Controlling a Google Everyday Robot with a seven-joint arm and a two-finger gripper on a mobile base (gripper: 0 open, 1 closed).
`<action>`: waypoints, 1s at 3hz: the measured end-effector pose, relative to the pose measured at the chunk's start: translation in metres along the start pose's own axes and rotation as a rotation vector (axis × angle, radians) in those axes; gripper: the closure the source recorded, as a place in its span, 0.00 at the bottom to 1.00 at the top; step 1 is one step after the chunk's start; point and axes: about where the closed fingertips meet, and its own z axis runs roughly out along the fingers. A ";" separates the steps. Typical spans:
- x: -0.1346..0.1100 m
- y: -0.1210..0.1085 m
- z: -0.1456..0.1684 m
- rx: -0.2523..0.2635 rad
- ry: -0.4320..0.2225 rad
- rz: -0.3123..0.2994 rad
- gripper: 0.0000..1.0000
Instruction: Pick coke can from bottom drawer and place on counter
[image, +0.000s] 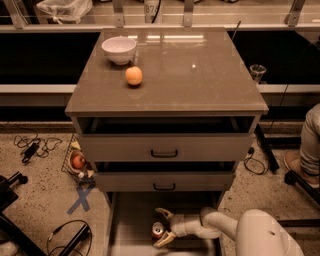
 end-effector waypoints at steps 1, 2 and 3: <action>0.005 0.003 0.008 -0.025 0.000 0.002 0.39; 0.004 0.004 0.010 -0.029 -0.002 0.003 0.62; 0.004 0.005 0.012 -0.032 -0.004 0.004 0.85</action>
Offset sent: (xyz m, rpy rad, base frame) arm -0.0020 0.0060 -0.0068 -0.0009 0.0096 0.0224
